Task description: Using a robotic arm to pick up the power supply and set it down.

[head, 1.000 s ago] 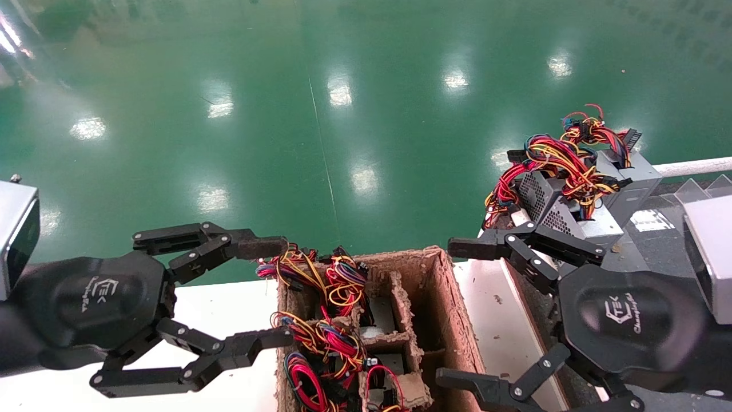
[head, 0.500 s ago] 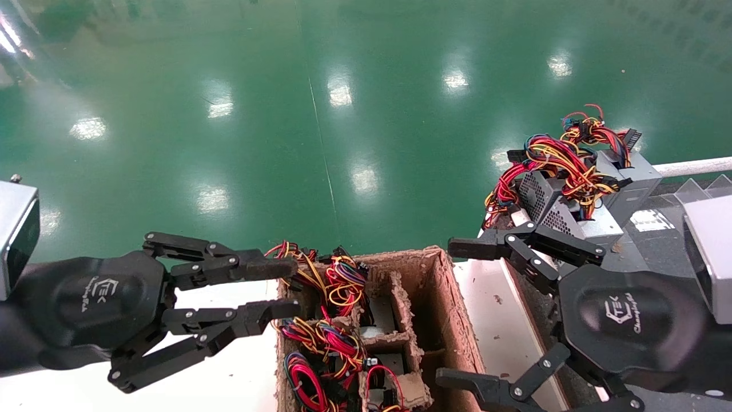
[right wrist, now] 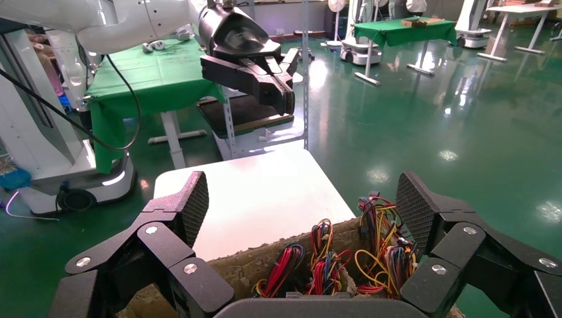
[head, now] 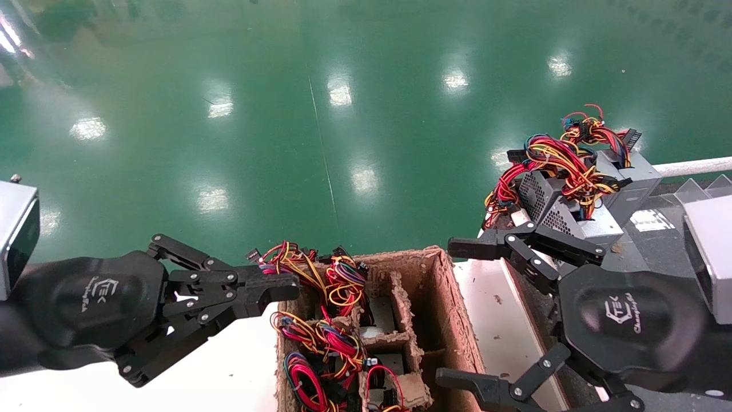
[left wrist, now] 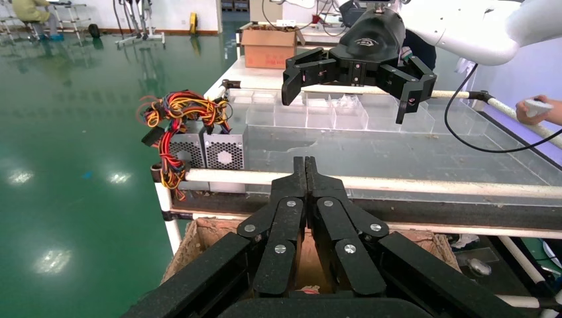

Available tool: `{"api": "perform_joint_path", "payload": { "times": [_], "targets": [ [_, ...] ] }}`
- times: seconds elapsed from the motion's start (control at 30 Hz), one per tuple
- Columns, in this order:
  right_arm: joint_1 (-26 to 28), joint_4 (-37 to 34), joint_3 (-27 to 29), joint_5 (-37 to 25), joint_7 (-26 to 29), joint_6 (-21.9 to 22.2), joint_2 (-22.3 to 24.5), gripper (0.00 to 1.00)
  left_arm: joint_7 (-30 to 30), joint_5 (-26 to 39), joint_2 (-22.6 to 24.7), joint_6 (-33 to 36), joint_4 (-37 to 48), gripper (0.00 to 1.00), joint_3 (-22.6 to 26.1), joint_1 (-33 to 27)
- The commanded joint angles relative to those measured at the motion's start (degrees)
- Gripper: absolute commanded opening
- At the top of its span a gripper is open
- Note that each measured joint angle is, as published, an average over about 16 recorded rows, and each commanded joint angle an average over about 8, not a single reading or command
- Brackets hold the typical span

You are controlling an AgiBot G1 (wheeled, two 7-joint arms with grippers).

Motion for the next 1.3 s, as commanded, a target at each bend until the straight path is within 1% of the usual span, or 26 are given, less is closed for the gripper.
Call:
{"api": "perform_joint_path", "payload": {
  "times": [0.03, 0.27, 0.3, 0.53, 0.57, 1.3],
  "targets": [
    [0.0, 0.0, 0.0, 0.0, 0.0, 0.0, 0.0, 1.0, 0.0, 0.0, 0.0, 0.0, 0.0, 0.0, 0.0, 0.0],
    [0.0, 0.0, 0.0, 0.0, 0.0, 0.0, 0.0, 1.0, 0.0, 0.0, 0.0, 0.0, 0.0, 0.0, 0.0, 0.0],
    [0.0, 0.0, 0.0, 0.0, 0.0, 0.0, 0.0, 1.0, 0.0, 0.0, 0.0, 0.0, 0.0, 0.08, 0.0, 0.0],
    [0.0, 0.0, 0.0, 0.0, 0.0, 0.0, 0.0, 1.0, 0.0, 0.0, 0.0, 0.0, 0.0, 0.95, 0.0, 0.0],
    [0.0, 0.0, 0.0, 0.0, 0.0, 0.0, 0.0, 1.0, 0.0, 0.0, 0.0, 0.0, 0.0, 1.0, 0.0, 0.0],
    [-0.1, 0.1, -0.2, -0.7, -0.1, 0.3, 0.1, 1.0, 0.0, 0.0, 0.0, 0.0, 0.0, 1.0, 0.0, 0.0]
  ]
}}
